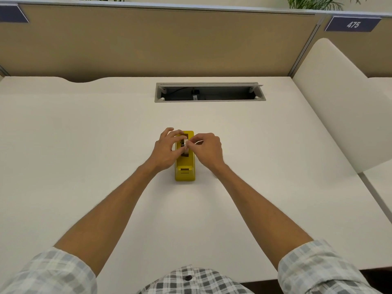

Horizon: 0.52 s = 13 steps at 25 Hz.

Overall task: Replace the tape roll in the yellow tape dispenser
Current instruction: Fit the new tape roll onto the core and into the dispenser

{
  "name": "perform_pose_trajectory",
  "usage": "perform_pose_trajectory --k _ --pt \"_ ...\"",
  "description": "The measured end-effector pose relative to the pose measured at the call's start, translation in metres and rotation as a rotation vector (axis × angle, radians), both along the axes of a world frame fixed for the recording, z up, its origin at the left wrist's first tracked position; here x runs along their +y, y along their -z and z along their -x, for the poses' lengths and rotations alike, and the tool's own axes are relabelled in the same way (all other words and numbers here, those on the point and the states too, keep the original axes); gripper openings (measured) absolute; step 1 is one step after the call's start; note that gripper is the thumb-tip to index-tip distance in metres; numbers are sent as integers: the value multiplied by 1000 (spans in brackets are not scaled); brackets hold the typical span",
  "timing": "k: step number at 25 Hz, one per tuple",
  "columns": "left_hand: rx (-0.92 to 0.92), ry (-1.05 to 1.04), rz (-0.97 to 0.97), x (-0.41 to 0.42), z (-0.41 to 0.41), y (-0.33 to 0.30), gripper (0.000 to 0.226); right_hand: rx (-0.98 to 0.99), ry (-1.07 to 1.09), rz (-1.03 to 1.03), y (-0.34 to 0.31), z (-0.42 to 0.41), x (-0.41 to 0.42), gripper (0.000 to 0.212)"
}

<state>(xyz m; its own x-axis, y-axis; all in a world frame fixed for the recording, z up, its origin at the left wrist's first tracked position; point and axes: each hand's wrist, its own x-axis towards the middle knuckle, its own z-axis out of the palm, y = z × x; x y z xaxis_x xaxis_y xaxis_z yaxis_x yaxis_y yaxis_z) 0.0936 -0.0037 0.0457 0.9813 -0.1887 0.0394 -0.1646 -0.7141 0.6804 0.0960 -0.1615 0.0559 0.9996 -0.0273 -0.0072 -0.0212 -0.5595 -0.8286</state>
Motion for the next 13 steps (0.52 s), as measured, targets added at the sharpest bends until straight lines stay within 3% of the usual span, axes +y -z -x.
perform_pose_trajectory --k 13 --pt "-3 -42 59 3 4 5 41 105 16 -137 1 2 -2 11"
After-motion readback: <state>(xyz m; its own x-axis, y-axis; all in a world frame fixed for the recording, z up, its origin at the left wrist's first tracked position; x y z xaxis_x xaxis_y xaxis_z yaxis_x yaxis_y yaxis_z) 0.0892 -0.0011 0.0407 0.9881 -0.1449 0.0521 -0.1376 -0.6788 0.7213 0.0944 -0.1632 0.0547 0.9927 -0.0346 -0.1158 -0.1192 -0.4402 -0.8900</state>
